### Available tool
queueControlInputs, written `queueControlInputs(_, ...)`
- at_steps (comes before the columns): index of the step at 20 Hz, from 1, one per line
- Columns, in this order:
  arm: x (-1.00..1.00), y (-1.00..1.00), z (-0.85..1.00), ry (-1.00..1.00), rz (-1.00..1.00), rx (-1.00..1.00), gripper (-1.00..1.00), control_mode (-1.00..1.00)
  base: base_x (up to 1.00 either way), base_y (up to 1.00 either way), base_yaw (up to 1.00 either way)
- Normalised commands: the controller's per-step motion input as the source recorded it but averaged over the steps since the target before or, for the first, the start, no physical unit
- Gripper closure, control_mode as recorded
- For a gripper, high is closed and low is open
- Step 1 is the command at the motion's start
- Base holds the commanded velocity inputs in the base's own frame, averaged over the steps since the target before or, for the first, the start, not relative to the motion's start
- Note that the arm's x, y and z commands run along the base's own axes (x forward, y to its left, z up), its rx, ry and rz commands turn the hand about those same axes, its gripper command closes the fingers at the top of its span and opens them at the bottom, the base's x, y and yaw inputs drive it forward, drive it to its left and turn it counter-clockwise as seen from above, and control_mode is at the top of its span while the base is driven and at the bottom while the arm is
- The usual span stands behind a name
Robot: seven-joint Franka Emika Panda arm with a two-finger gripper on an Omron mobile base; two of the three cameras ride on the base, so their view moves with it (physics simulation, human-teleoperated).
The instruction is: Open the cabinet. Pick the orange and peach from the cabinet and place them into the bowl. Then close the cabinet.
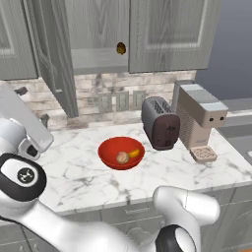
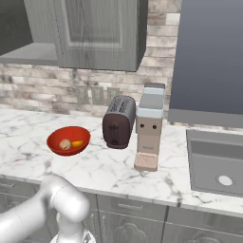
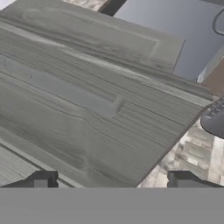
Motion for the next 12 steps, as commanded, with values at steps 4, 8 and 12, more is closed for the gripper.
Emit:
queueControlInputs(4, 0.49, 0.24, 0.00, -0.03, -0.10, 0.00, -1.00, -1.00, 0.00, 0.00, 0.00)
queueControlInputs(8, 0.45, 0.11, 0.00, 0.00, -0.10, 0.01, -1.00, -1.00, 0.00, 0.00, 0.00)
queueControlInputs(12, 0.34, 0.02, 0.00, -0.01, -0.11, 0.02, -1.00, -1.00, 0.00, 0.00, 0.00)
